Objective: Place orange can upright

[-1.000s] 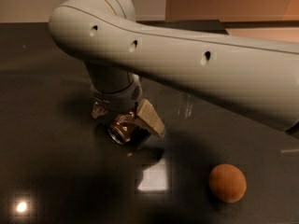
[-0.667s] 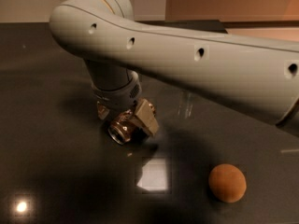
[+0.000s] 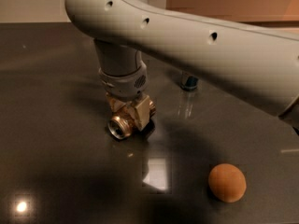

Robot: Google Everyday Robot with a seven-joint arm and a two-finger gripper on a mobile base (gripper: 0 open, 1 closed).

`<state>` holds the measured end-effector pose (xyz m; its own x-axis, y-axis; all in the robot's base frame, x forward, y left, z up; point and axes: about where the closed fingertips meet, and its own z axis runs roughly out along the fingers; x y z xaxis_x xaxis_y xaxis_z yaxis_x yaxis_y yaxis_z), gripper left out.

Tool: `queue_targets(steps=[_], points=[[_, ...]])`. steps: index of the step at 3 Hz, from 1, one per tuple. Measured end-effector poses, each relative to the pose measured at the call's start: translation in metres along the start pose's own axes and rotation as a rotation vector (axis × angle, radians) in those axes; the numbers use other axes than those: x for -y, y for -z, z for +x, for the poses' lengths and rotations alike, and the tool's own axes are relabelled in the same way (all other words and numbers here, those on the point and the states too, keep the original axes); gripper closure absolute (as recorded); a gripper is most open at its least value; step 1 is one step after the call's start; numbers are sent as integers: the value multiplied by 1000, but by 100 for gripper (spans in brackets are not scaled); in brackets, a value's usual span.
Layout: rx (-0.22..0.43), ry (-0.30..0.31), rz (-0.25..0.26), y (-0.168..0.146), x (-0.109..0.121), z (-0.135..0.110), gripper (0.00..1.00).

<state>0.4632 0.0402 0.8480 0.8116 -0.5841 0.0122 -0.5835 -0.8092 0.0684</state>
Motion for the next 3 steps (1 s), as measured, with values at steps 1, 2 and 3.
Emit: queue_targets(steps=[1, 2, 3], points=[[81, -76, 33, 20, -4, 5, 87], [238, -207, 107, 50, -4, 16, 100], [399, -329, 184, 78, -9, 24, 100]])
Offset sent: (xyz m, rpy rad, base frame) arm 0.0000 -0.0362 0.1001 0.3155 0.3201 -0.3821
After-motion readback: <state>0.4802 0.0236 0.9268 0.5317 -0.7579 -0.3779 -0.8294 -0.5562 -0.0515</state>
